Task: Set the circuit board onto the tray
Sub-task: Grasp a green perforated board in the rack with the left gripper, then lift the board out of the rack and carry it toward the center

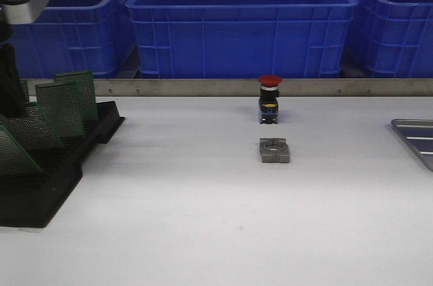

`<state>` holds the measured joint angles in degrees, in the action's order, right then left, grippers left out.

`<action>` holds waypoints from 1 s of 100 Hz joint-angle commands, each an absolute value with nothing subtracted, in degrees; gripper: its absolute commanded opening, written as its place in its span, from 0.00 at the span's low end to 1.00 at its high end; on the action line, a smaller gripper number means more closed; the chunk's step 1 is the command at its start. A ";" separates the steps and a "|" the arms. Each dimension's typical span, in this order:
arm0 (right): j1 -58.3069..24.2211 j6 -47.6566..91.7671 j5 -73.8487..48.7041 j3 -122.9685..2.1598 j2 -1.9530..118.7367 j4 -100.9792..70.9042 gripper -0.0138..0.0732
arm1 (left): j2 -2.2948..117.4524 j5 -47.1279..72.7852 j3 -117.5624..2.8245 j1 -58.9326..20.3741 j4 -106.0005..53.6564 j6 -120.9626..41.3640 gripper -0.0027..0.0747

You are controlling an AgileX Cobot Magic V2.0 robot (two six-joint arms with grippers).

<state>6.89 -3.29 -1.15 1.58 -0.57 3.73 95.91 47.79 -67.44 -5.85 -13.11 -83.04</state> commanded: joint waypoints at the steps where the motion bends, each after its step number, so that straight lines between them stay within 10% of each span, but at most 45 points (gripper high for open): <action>1: 7.11 -3.02 3.55 0.82 -1.97 4.18 0.09 | 93.76 47.73 -69.29 -6.15 -14.40 -82.16 0.01; 100: 7.11 -3.02 3.55 0.82 -1.97 4.18 0.09 | 87.62 60.63 -80.00 -11.60 -45.21 -83.65 0.01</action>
<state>6.89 -3.29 -1.15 1.58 -0.57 3.73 90.09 61.24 -78.15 -9.42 -40.09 -83.42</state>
